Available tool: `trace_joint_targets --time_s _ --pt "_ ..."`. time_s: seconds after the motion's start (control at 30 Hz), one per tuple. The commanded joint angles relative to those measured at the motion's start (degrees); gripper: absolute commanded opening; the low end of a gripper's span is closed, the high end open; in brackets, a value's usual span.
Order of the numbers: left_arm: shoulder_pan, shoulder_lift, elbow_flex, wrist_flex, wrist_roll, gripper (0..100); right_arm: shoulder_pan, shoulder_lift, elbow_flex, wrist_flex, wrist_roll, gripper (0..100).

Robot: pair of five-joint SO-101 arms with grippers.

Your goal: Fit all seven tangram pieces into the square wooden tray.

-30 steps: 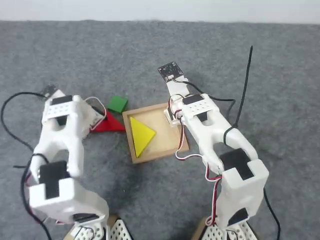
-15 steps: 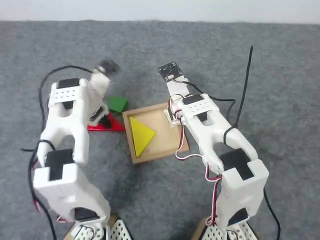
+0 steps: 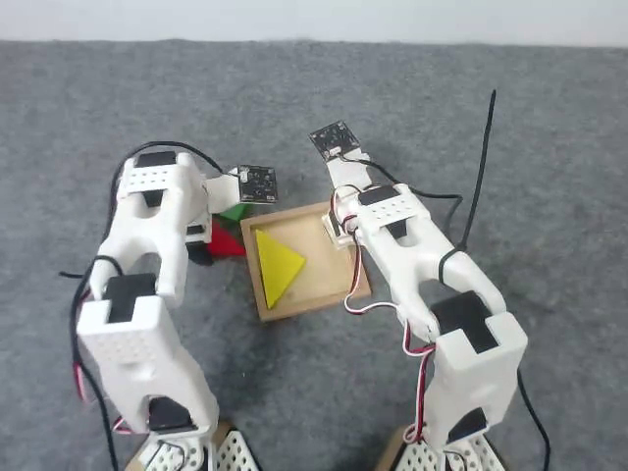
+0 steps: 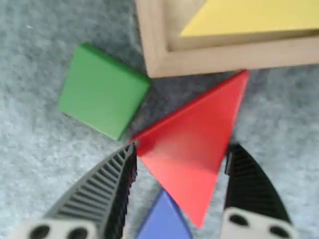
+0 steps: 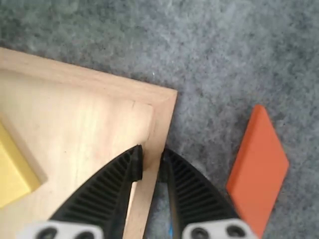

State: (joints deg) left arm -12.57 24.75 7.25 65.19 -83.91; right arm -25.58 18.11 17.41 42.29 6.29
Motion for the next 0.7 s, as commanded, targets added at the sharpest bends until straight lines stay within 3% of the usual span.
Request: trace_joint_targets --time_s 0.0,0.33,0.67 --pt "0.4 1.2 -4.4 -1.3 -1.6 27 -1.2 -0.9 -1.4 1.6 -0.4 2.6" --pt "-0.7 10.7 -14.4 -0.8 -1.1 28 -1.2 -0.9 -1.4 1.6 -0.4 2.6" --pt "-1.4 21.4 -29.7 6.0 3.6 30 -1.2 -0.9 -1.4 1.6 -0.4 2.6"
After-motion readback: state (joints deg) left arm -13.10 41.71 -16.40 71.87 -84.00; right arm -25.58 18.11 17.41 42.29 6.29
